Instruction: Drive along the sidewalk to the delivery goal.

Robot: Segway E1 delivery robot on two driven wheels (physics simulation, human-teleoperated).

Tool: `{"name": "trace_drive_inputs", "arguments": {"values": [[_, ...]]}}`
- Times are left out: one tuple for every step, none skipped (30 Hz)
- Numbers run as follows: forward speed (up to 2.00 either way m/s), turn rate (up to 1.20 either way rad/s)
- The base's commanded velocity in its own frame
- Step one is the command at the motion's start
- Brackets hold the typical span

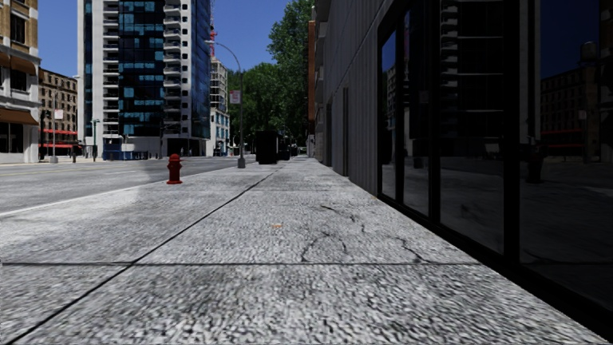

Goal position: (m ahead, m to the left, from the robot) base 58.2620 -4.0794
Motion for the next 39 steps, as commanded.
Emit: {"name": "trace_drive_inputs", "arguments": {"values": [[2.0,0.0],[2.0,0.0],[2.0,0.0],[2.0,0.0],[2.0,0.0],[2.0,0.0],[2.0,0.0],[2.0,0.0],[2.0,0.0],[2.0,0.0],[2.0,0.0],[2.0,0.0],[2.0,0.0],[2.0,0.0],[2.0,0.0],[2.0,0.0],[2.0,0.0],[2.0,0.0],[2.0,0.0],[2.0,0.0],[2.0,0.0],[2.0,0.0],[2.0,0.0],[2.0,0.0],[2.0,0.0],[2.0,0.0],[2.0,0.0],[2.0,0.0],[2.0,0.0],[2.0,0.0],[2.0,0.0],[2.0,0.0],[2.0,0.0],[2.0,0.0],[2.0,0.0],[2.0,0.0],[2.0,0.0],[2.0,0.0],[2.0,0.0]]}}
